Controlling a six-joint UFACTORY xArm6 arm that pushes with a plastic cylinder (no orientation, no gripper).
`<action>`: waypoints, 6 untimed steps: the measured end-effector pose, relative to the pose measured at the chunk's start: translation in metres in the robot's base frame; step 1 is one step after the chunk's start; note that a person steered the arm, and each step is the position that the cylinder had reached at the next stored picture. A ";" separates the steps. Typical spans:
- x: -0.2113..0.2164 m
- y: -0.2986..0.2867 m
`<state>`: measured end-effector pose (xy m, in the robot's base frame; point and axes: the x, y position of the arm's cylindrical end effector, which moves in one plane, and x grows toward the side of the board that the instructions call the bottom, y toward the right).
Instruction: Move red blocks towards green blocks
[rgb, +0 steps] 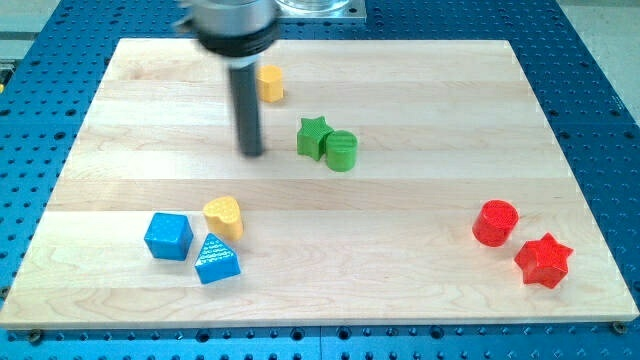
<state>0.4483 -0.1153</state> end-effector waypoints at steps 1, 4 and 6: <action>0.056 0.061; 0.143 0.259; 0.169 0.382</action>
<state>0.6170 0.2668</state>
